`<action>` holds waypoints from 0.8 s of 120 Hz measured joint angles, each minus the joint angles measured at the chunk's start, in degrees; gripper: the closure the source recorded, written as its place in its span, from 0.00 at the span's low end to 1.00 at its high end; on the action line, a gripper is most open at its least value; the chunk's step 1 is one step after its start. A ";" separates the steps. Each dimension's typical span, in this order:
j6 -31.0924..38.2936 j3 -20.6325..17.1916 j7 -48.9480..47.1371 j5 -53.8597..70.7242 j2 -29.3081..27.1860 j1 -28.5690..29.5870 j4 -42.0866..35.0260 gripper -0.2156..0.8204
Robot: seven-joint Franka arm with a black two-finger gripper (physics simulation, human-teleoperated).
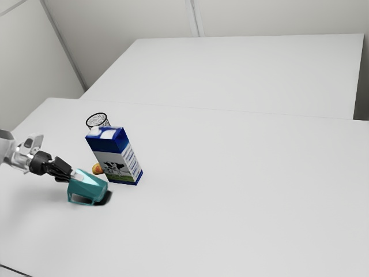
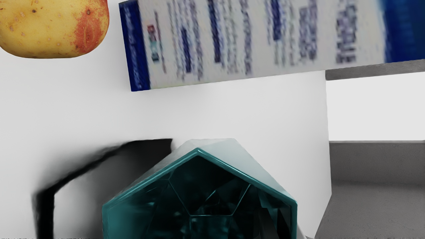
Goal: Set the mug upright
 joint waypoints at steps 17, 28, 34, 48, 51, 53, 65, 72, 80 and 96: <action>0.23 -0.02 0.30 0.04 -3.82 -0.09 -2.21 0.94; 1.20 -0.20 0.13 0.50 -8.06 -0.94 -4.00 0.95; 2.64 -1.45 -0.28 1.64 -10.60 -1.13 -4.83 0.95; 6.99 -4.99 -2.06 4.53 -15.47 -1.83 -7.01 0.95; 7.89 -5.65 -2.61 5.00 -16.31 -2.06 -7.62 0.95; 8.44 -6.22 -3.03 5.46 -16.79 -2.09 -7.89 0.95; 11.94 -9.64 -6.03 8.30 -18.87 -2.22 -8.71 0.95; 14.05 -11.52 -8.06 10.18 -20.09 -2.21 -9.09 0.95; 16.37 -12.65 -10.22 11.62 -21.93 -2.34 -10.79 0.95; 21.64 -15.99 -14.31 14.71 -25.99 -1.49 -14.03 0.95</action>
